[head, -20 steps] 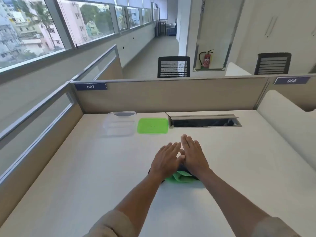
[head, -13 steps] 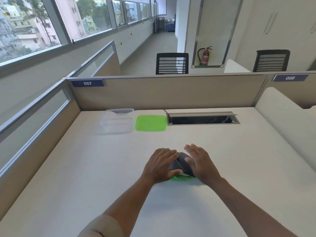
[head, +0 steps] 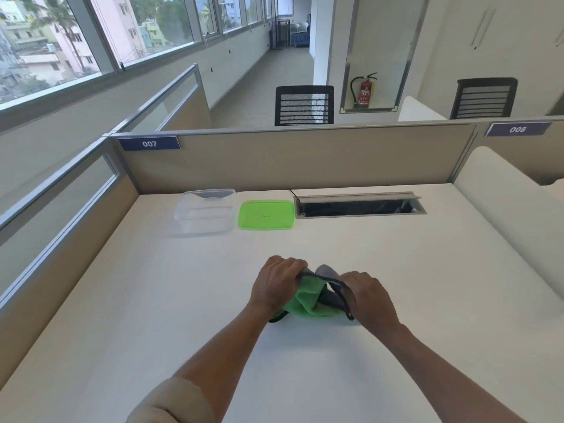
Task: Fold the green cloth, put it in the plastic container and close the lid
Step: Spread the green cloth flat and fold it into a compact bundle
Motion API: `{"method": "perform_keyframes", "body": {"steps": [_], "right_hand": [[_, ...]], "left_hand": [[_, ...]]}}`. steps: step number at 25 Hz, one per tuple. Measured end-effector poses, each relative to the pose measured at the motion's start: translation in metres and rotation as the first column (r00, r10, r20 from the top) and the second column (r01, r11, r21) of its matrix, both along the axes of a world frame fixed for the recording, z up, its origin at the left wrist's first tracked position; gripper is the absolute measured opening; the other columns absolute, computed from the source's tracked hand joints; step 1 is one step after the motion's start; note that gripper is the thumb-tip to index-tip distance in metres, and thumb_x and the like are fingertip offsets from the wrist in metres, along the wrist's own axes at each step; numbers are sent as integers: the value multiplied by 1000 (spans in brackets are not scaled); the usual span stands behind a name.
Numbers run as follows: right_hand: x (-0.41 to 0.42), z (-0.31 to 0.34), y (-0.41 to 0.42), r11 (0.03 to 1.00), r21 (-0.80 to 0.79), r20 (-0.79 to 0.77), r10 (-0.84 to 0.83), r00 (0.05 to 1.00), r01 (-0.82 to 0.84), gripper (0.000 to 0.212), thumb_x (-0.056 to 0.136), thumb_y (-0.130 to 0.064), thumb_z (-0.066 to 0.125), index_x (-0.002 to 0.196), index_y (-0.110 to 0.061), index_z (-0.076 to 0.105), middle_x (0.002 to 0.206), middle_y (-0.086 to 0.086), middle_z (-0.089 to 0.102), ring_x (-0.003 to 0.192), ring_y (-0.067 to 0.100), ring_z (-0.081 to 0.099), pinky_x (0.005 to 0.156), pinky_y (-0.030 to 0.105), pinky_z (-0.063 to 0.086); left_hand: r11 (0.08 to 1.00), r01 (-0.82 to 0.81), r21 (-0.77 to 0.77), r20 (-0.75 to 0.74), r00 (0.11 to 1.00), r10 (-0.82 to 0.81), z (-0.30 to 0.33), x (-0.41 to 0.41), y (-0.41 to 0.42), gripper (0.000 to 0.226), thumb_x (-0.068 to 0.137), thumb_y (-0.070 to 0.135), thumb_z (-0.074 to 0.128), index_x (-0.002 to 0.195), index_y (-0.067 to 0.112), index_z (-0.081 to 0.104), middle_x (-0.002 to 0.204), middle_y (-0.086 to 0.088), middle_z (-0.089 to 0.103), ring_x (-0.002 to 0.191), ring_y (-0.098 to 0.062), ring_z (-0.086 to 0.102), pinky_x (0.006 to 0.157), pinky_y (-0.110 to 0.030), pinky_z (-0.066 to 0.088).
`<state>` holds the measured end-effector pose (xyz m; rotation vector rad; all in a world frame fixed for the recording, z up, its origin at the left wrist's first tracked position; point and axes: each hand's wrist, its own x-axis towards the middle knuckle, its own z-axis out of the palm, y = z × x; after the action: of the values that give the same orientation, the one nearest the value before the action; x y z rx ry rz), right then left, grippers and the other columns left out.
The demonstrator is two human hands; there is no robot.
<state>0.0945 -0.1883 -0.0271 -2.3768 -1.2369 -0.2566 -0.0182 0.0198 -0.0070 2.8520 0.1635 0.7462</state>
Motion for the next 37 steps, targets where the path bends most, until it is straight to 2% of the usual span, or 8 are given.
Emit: {"method": "perform_keyframes", "body": {"steps": [5, 7, 10, 15, 22, 30, 34, 37], "right_hand": [[18, 12, 9, 978, -85, -126, -202, 971, 193, 11, 90, -14, 55, 91, -22, 63, 82, -5, 64, 73, 23, 60, 60, 36, 49], [23, 13, 13, 970, -98, -152, -236, 960, 223, 12, 88, -14, 53, 89, -24, 60, 83, -7, 63, 70, 23, 59, 58, 32, 46], [35, 22, 17, 961, -22, -127, -276, 953, 275, 13, 89, -13, 47, 89, -25, 54, 83, -6, 57, 64, 24, 56, 52, 32, 45], [67, 58, 31, 932, 91, -10, -352, 936, 351, 18, 85, -6, 54, 93, -21, 54, 88, 1, 56, 61, 33, 58, 48, 33, 46], [108, 123, 49, 883, 280, 125, -422, 898, 376, 18, 86, -1, 57, 94, -17, 61, 90, 7, 65, 68, 35, 63, 50, 28, 37], [103, 172, 49, 764, 532, 96, -484, 870, 366, 19, 87, -9, 51, 96, -19, 64, 98, 5, 66, 77, 37, 62, 56, 34, 43], [75, 162, 30, 702, 607, 60, -507, 860, 372, 21, 86, -12, 49, 96, -22, 65, 97, 1, 67, 82, 31, 62, 58, 32, 43], [49, 126, 4, 734, 538, -58, -459, 886, 416, 20, 84, -9, 56, 95, -24, 64, 93, -2, 69, 83, 27, 62, 61, 31, 44]], "left_hand": [[995, -99, -20, 31, 995, 99, 23, 11, 25, 29, 85, 15, 42, 100, 15, 68, 79, -3, 72, 66, -31, 61, 66, -36, 49], [990, -139, -4, 16, 990, 139, 29, 15, 37, 28, 85, 10, 45, 102, 16, 67, 82, -2, 72, 67, -31, 62, 61, -35, 47], [980, -196, 6, -81, 977, 196, 39, 19, 58, 24, 85, 4, 51, 100, 17, 66, 85, -4, 70, 68, -34, 63, 56, -38, 48], [928, -368, -56, -148, 922, 357, 54, 13, 105, 13, 93, 15, 52, 96, 19, 64, 88, -7, 66, 73, -36, 62, 59, -36, 42], [874, -447, -192, 66, 882, 466, 101, 13, 137, 11, 92, 13, 57, 92, 16, 68, 88, -7, 69, 73, -35, 61, 59, -34, 44], [891, -363, -272, 453, 769, 452, 137, 8, 135, 7, 90, 11, 66, 92, 10, 73, 86, -6, 73, 71, -31, 64, 69, -39, 50], [881, -361, -306, 512, 717, 472, 121, -12, 123, 8, 87, 11, 68, 92, 16, 70, 85, 1, 73, 75, -15, 57, 74, -26, 34], [847, -360, -391, 432, 741, 514, 85, -39, 111, 8, 83, 17, 72, 88, 23, 70, 85, 6, 74, 74, -11, 58, 70, -23, 37]]}}
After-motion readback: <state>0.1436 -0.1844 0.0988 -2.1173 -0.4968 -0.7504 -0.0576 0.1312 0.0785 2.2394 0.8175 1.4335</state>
